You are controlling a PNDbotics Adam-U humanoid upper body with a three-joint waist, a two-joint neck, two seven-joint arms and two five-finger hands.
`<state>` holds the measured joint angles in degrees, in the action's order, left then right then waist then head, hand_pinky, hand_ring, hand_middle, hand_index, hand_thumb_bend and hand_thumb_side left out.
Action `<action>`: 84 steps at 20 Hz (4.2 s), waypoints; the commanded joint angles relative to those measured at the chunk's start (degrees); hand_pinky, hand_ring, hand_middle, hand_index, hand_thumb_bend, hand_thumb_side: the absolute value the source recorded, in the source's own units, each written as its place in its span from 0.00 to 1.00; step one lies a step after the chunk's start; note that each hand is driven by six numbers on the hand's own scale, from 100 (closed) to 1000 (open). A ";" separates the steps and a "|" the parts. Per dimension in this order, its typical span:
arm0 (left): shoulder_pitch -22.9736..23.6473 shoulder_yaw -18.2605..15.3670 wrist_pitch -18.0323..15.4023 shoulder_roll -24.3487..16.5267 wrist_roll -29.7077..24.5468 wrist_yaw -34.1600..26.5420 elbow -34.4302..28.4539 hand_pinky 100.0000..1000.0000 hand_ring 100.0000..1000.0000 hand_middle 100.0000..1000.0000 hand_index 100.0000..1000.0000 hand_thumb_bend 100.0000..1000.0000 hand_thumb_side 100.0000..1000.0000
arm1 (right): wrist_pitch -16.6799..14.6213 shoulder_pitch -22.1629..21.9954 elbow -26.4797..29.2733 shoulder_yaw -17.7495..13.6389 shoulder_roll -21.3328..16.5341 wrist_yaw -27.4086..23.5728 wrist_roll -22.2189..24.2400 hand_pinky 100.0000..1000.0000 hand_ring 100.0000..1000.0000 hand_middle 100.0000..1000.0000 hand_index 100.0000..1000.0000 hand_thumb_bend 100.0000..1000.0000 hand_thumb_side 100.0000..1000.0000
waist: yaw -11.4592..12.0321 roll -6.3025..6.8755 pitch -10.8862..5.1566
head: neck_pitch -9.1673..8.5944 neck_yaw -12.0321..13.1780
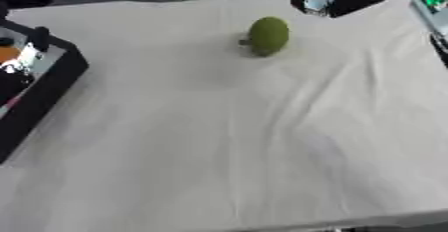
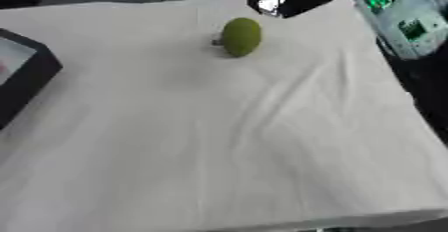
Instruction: Pick up the objects with one hand, pass them to the other hand, and then place them into the box on the other side of the table.
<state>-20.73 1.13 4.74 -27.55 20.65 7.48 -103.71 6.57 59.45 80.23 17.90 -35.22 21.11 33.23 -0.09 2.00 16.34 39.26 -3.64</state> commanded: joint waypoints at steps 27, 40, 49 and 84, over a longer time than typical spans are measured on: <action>-4.56 0.64 -0.47 0.95 -0.50 0.46 -1.48 0.67 0.81 0.69 0.76 0.41 0.41 | -7.37 0.59 -12.25 -3.15 -2.31 7.26 4.28 0.85 0.89 0.87 0.86 0.45 0.16 | 3.34 -4.55 0.35 | -2.88 -0.89; -5.20 1.02 -0.48 1.82 -0.61 0.39 -1.66 0.67 0.81 0.69 0.75 0.41 0.42 | -7.97 0.77 -20.59 -5.97 1.19 13.49 0.05 0.85 0.89 0.85 0.86 0.44 0.18 | 4.75 -4.33 1.16 | -4.57 -3.83; -5.46 1.12 -0.37 2.14 -0.93 0.41 -1.68 0.67 0.81 0.68 0.75 0.40 0.42 | -9.20 1.87 -23.18 -7.06 3.41 13.49 -1.09 0.85 0.90 0.86 0.86 0.45 0.17 | 5.23 -4.11 1.56 | -4.69 -4.46; -5.96 1.64 -0.11 2.89 -1.44 0.24 -2.20 0.67 0.81 0.68 0.74 0.38 0.43 | -8.95 3.35 -30.72 -9.20 6.91 19.51 -8.29 0.83 0.83 0.74 0.81 0.30 0.13 | 7.19 -3.59 3.40 | -5.95 -7.20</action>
<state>-25.94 2.91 4.64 -24.16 19.27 7.57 -104.80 -2.37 61.82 49.19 9.21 -27.45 41.11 25.46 7.11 -2.47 19.90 33.80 -10.75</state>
